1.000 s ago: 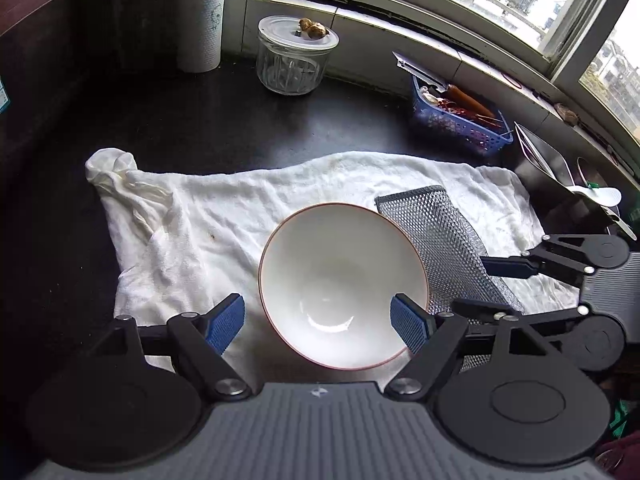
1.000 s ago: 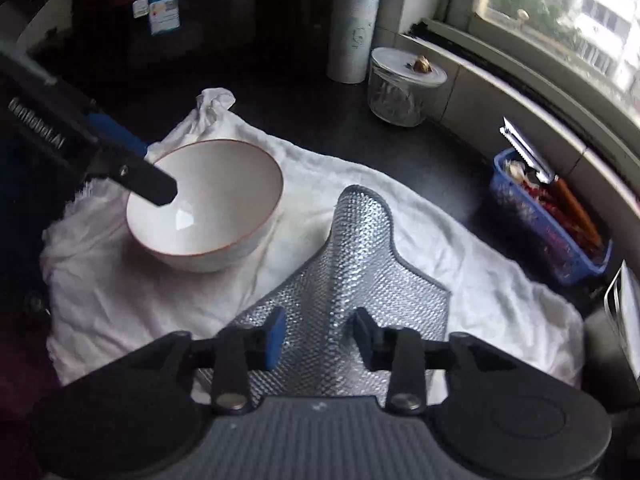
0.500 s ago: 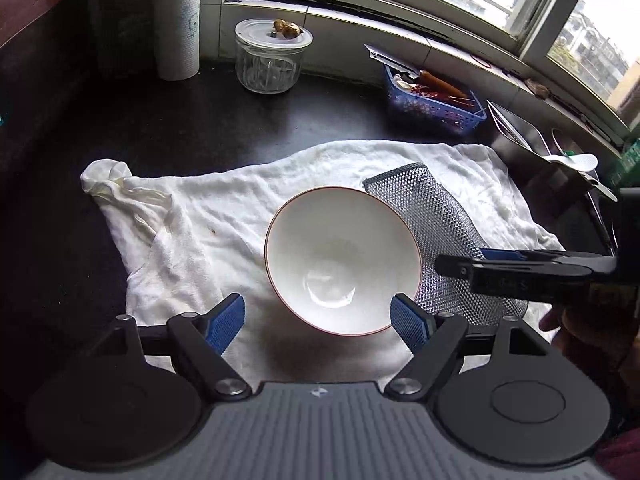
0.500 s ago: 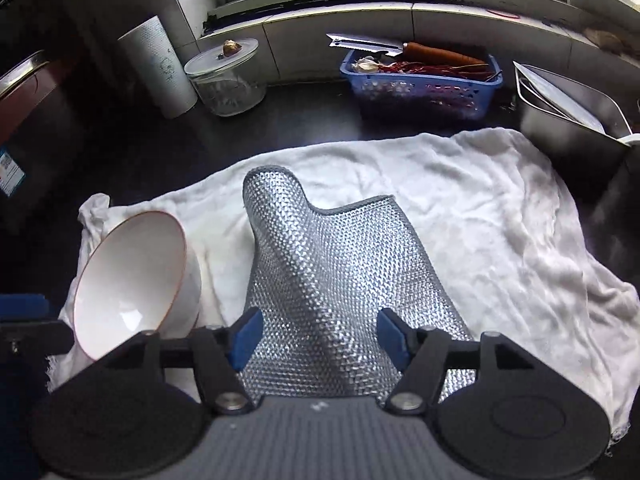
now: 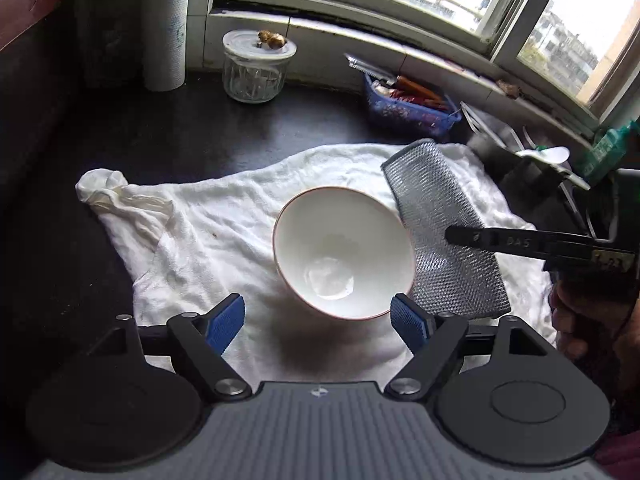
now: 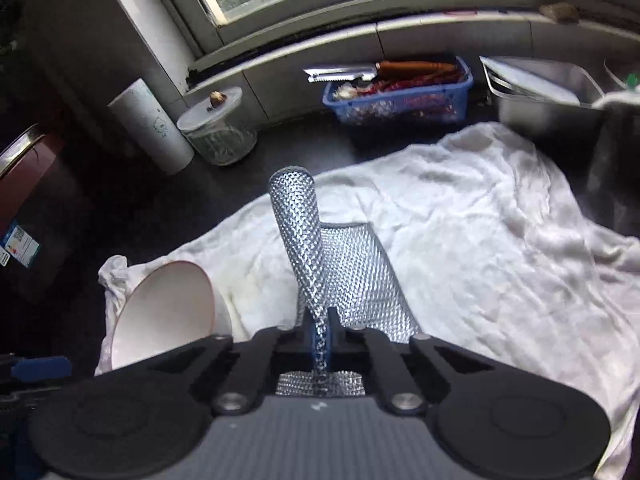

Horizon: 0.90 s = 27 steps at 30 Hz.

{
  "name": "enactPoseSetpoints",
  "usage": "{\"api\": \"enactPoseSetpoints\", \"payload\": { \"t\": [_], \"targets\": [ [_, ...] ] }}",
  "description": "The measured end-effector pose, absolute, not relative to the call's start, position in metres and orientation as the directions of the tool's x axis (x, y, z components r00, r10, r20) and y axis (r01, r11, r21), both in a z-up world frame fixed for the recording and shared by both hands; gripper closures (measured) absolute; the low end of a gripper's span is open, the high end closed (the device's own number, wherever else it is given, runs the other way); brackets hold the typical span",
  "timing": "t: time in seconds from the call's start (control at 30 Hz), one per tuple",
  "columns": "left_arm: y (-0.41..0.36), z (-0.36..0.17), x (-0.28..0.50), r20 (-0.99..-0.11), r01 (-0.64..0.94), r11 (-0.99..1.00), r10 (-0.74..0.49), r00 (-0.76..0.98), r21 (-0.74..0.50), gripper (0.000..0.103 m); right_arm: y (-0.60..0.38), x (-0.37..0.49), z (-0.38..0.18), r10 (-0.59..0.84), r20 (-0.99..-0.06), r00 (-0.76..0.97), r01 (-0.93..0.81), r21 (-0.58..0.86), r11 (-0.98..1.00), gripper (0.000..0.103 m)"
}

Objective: Clean bowl
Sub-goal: 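Grasp the white bowl rim with the left gripper while the right gripper brings the mesh pad inside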

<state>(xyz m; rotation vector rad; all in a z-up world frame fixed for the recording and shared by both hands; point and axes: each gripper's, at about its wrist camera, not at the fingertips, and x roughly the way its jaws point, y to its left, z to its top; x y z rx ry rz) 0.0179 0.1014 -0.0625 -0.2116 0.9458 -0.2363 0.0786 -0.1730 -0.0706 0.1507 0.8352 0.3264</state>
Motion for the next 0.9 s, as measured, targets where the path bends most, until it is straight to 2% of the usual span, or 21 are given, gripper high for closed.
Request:
{"api": "enactPoseSetpoints", "payload": {
  "t": [0.03,0.13,0.23,0.33,0.43,0.5,0.57,0.63,0.9],
  "targets": [
    [0.104,-0.065,0.019,-0.768,0.104,0.944,-0.316,0.557,-0.313,0.023,-0.173,0.073,-0.053,0.322,-0.666,0.673,-0.259,0.196,0.946,0.099],
    [0.113,-0.075,0.023,-0.747,0.094,0.909,-0.390,0.538,-0.406,0.023,-0.163,0.067,-0.025,0.272,-0.636,0.722,-0.369,-0.021,0.929,0.099],
    [0.122,-0.083,0.026,-0.723,0.079,0.870,-0.453,0.523,-0.487,0.023,-0.159,0.067,-0.010,0.253,-0.628,0.736,-0.406,-0.110,0.907,0.099],
    [0.120,-0.082,0.032,-0.761,0.025,0.915,-0.350,0.546,-0.403,0.023,-0.147,0.065,0.005,0.256,-0.592,0.764,-0.456,-0.215,0.864,0.099],
    [0.117,-0.085,0.041,-0.785,-0.020,0.934,-0.290,0.547,-0.358,0.023,-0.131,0.068,0.004,0.336,-0.594,0.731,-0.562,-0.245,0.790,0.099],
    [0.116,-0.089,0.046,-0.798,-0.055,0.931,-0.278,0.535,-0.362,0.036,-0.120,0.067,-0.001,0.384,-0.599,0.702,-0.631,-0.273,0.726,0.099],
    [0.112,-0.093,0.053,-0.820,-0.075,0.944,-0.236,0.521,-0.320,0.060,-0.105,0.067,-0.010,0.443,-0.624,0.644,-0.715,-0.285,0.638,0.099],
    [0.107,-0.098,0.060,-0.842,-0.087,0.957,-0.197,0.502,-0.276,0.070,-0.091,0.067,-0.020,0.461,-0.650,0.604,-0.764,-0.308,0.567,0.099],
    [0.099,-0.105,0.071,-0.880,-0.064,0.978,-0.147,0.453,-0.196,0.076,-0.044,0.058,-0.081,0.445,-0.777,0.446,-0.893,-0.352,0.281,0.099]
  ]
}}
